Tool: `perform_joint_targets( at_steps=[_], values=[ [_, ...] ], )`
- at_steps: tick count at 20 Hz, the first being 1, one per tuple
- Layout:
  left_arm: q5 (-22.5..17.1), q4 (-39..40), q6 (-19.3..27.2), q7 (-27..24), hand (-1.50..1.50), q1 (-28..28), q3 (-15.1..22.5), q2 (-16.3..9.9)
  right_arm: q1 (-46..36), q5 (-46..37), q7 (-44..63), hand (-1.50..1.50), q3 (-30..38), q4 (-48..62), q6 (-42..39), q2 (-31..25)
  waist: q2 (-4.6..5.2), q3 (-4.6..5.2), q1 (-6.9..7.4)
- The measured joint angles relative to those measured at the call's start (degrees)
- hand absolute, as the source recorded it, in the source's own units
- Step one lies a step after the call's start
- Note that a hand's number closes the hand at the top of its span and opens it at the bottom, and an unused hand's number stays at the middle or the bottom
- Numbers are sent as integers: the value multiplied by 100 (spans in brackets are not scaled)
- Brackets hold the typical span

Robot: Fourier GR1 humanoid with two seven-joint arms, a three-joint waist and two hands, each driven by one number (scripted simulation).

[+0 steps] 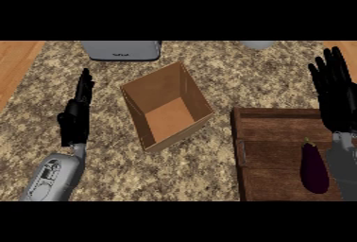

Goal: Pick the eggplant from the tray and place it in the cardboard box

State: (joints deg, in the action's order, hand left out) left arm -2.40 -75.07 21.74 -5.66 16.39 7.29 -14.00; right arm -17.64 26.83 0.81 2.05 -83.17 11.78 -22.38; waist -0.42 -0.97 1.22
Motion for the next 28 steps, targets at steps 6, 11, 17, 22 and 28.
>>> perform_joint_targets(
  at_steps=[6, 11, 17, 22, 28],
  values=[
    [279, 124, -152, 353, 0, -452, -302, -903, 758, 273, 52, -150, -50, 208, -1355, -541, 37, 65, -80],
    [363, 277, -320, 544, 0, -701, -319, -1225, 1300, -1391, -620, -150, -810, 184, -2059, -1794, 54, 110, -48],
    [356, 228, -504, 714, 0, -936, -431, -1491, 2102, -1252, -2976, -150, -385, 1467, -3218, -1966, 54, 76, -111],
    [386, 136, -617, 833, 0, -932, -439, -1518, 1816, -2088, -4206, -150, -336, 2403, -3373, -2390, 59, 79, -59],
    [414, 154, -708, 862, 0, -844, -435, -1498, 1235, -3352, -4267, -150, -866, 2679, -3263, -3060, 75, 87, 21]
  ],
)
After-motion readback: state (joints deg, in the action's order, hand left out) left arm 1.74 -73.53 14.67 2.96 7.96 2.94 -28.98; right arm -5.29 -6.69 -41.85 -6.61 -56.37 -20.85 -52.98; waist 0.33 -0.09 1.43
